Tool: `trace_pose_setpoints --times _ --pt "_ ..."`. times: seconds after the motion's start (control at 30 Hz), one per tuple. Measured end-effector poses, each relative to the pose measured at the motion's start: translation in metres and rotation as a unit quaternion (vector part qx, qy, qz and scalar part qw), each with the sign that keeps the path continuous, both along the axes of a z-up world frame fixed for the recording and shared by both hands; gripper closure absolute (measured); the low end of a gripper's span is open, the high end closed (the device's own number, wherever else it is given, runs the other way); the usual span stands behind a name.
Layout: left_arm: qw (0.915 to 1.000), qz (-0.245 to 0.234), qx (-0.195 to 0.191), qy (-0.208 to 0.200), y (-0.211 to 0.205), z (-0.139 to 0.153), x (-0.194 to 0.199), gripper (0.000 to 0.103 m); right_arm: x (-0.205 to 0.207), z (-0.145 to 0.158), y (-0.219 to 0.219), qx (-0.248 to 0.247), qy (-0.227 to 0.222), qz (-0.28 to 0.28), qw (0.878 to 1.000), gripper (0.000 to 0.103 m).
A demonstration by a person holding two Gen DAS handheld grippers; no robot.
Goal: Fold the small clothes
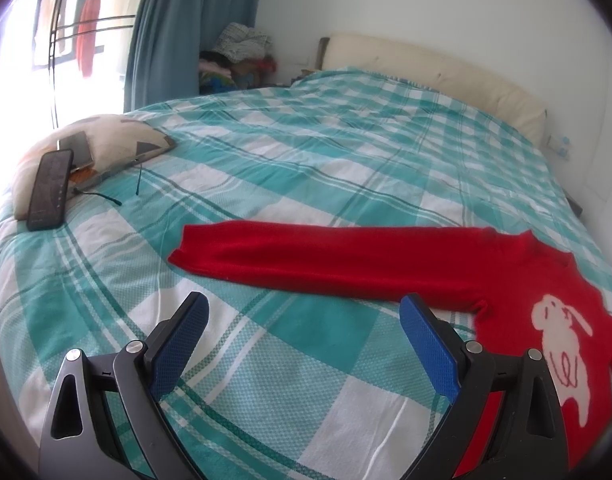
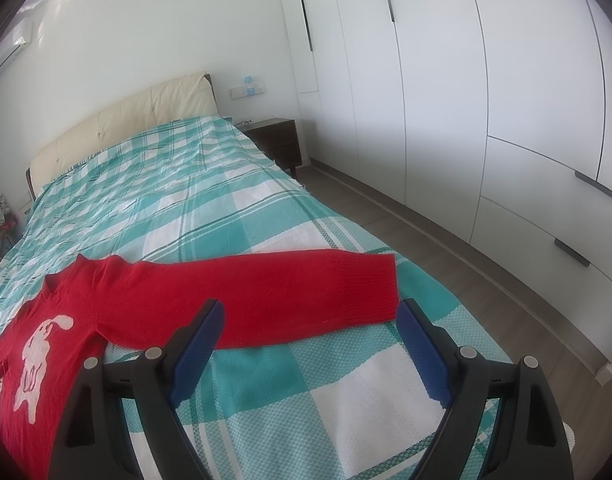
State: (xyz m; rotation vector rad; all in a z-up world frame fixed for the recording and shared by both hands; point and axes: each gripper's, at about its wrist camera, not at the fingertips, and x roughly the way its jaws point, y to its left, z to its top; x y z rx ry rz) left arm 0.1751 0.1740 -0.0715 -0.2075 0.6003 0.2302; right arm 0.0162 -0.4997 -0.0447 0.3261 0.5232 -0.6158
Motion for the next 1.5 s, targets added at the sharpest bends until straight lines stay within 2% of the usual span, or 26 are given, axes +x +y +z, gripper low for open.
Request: trace_pose_setpoints --times 1.5 --pt "1.0 -0.002 0.001 0.005 -0.0033 -0.001 0.0017 0.006 -0.0026 0.0025 -0.0006 0.004 -0.004 -0.004 1.0 0.016"
